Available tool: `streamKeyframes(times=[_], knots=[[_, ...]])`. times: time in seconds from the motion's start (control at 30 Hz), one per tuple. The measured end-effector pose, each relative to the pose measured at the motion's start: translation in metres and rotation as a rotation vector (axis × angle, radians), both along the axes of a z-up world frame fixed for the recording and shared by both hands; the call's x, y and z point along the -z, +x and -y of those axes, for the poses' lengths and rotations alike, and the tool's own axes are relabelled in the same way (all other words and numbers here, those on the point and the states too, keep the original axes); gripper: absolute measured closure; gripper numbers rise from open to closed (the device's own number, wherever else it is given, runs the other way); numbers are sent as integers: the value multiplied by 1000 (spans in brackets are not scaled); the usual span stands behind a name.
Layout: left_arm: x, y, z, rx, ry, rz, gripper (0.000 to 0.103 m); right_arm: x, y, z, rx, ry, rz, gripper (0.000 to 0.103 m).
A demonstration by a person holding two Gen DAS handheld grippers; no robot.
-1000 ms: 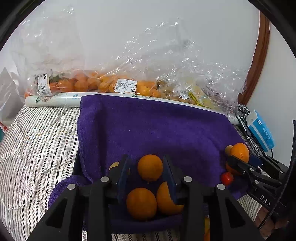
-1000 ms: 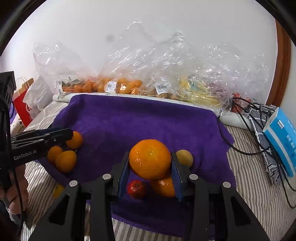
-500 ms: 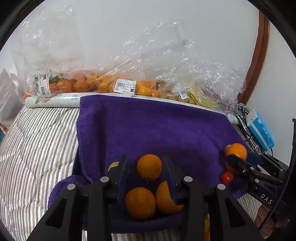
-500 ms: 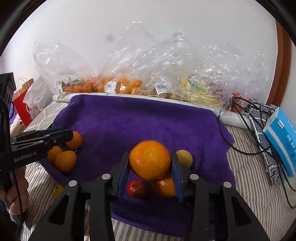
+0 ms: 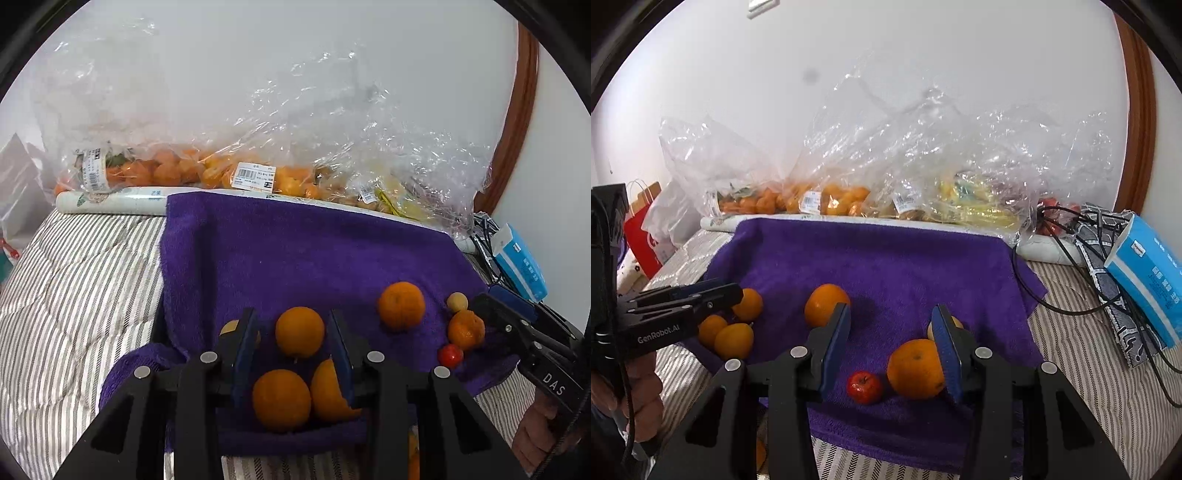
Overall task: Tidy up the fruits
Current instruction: 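Open the right gripper to release its orange while the left gripper releases its orange, then move both grippers back toward the two oranges lying beside the towel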
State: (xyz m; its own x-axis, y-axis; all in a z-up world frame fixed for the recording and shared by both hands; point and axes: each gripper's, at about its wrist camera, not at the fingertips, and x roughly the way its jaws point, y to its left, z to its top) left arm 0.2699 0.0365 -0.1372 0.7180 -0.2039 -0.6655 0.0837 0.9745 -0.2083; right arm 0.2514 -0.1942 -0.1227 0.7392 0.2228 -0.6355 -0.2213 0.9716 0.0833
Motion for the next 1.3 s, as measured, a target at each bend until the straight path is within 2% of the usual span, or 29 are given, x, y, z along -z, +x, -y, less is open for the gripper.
streamKeyframes(times=[0.1, 0.23, 0.47, 0.67, 0.8, 1.13, 1.3], knots=[[-3, -10, -4, -18, 7, 18, 67, -5, -3, 1, -15, 12, 9, 57], [-3, -32, -14, -38, 8, 37, 67, -12, -7, 1, 7, 48, -36, 58], [-4, -59, -30, -63, -8, 60, 63, -27, -42, -3, 21, 43, -20, 59], [-3, -77, -23, -45, 25, 69, 60, -32, -66, -1, 42, 64, -45, 59], [-2, -84, -18, -32, 48, 65, 60, -23, -78, -4, 44, 75, -84, 60], [4, -93, -40, -95, -23, 6, 60, 7, -97, -25, 12, 67, -175, 63], [7, -92, -39, -101, -17, -2, 60, 18, -98, -39, -22, 73, -214, 63]])
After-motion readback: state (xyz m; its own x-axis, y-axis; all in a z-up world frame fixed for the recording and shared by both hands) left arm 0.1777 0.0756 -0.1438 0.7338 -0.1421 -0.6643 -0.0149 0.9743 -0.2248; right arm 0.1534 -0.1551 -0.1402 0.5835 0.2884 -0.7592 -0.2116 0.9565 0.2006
